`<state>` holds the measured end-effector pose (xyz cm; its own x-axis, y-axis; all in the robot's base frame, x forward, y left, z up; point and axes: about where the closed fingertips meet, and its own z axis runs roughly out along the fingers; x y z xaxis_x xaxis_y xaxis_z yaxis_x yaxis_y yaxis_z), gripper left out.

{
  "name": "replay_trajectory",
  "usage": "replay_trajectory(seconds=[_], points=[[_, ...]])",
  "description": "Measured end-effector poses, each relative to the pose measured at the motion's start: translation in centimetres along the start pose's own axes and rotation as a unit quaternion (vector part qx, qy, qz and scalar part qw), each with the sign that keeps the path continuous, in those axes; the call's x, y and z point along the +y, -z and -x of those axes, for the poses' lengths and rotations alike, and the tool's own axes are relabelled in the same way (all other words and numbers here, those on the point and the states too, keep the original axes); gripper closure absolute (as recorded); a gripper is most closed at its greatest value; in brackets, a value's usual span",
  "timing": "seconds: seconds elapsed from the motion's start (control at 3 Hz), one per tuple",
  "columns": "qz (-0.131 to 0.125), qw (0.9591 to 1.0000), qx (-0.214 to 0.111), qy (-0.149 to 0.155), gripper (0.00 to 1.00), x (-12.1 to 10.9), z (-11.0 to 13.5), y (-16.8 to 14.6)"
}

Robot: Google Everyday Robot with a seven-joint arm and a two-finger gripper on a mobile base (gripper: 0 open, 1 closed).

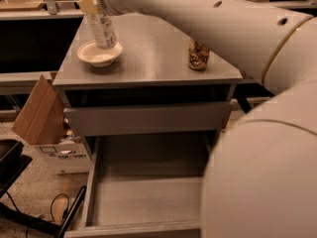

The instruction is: Pick blue plastic bottle from middle drawer and place on counter

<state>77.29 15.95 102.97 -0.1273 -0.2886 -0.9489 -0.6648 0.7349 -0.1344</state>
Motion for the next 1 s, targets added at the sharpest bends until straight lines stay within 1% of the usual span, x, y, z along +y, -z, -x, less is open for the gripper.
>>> replay_trajectory(seconds=[0.33,0.67,1.0], points=[[-0.041,0.9982,0.023,-0.036,1.00,-3.7,0.3,-2.5],[-0.094,0.9922,0.045,-0.069,1.00,-7.4,0.2,-3.6],[-0.150,0.9812,0.054,-0.108,1.00,-11.3,-0.4,-3.4]])
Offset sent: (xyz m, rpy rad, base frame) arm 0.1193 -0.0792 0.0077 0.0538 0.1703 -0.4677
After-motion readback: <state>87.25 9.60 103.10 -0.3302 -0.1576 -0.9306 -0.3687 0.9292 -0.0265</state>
